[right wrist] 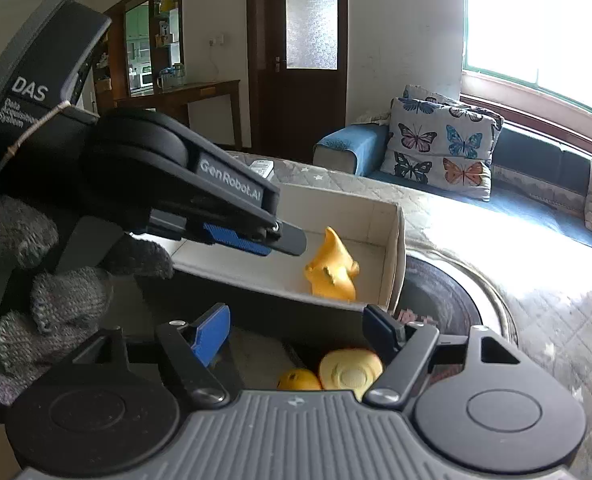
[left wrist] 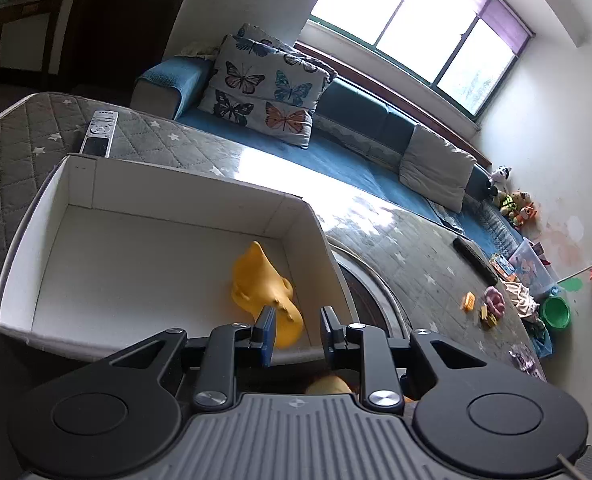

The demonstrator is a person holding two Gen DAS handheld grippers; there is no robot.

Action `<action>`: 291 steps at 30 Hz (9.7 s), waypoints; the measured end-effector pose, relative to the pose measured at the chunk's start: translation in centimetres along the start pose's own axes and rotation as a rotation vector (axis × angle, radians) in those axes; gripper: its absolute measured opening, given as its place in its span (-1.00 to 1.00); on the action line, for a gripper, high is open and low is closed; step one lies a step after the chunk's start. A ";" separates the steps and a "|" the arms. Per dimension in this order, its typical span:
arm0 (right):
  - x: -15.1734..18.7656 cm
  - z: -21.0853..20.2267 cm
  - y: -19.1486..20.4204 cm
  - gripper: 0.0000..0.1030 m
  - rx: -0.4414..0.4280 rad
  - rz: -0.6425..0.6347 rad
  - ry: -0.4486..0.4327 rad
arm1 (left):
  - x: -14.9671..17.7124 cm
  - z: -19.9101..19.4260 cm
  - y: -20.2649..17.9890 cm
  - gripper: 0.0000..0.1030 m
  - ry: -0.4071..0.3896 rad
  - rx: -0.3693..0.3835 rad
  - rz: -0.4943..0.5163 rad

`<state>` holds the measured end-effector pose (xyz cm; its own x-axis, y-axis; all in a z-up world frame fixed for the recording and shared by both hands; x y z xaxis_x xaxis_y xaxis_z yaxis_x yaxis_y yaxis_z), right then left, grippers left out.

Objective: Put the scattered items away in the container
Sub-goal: 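Lower the orange duck into the grey box and open the left gripper, then move the left gripper down to the small yellow rubber duckling, then grasp the yellow duckling with the left gripper and lift it, then carry the duckling into the grey box and open the left gripper, then move the left gripper toward the yellow plush chick, then grasp the yellow plush chick with the left gripper and lift it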

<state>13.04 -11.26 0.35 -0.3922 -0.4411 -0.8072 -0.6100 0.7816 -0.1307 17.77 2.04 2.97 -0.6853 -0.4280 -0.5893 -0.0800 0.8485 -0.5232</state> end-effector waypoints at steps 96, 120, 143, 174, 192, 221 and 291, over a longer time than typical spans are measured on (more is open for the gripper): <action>7.9 1.7 0.5 -0.35 -0.018 0.154 0.156 | 6.6 5.8 1.4 -0.34 0.224 -0.064 -0.053; 3.3 0.0 0.7 -0.37 -0.018 0.063 0.055 | 2.8 1.7 0.5 -0.34 0.094 0.003 -0.067; -3.8 10.9 0.2 -0.37 -0.133 -0.007 0.083 | -5.8 5.6 5.2 -0.34 0.012 -0.109 -0.117; -2.3 12.1 -0.2 -0.32 -0.138 0.002 0.171 | -5.0 7.9 6.1 -0.33 0.068 -0.135 -0.118; -2.4 6.3 -0.7 -0.05 -0.061 -0.020 0.076 | -3.9 4.9 3.7 -0.33 0.028 -0.105 -0.062; 4.2 -3.8 -2.4 0.68 0.079 0.059 0.042 | 4.0 2.2 -1.4 -0.33 0.090 -0.033 0.059; 13.2 -4.1 -8.6 -0.20 0.094 0.335 0.118 | 10.1 12.1 -10.8 -0.33 0.370 0.026 0.231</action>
<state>10.26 -25.59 -6.83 -0.6397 -0.1969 -0.7430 -0.3699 0.9262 0.0730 20.51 -15.24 -4.74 -0.8966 -0.0835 -0.4348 0.1209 0.8985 -0.4219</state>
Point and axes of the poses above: each gripper's, at about its wrist camera, not at the fingertips, and z roughly the way its jaws point, y to its left, x to its underside, the point moved 5 cm from there along z, roughly the way its jaws point, and after that the axes turned 10 degrees about -z, right-handed, at the moved point
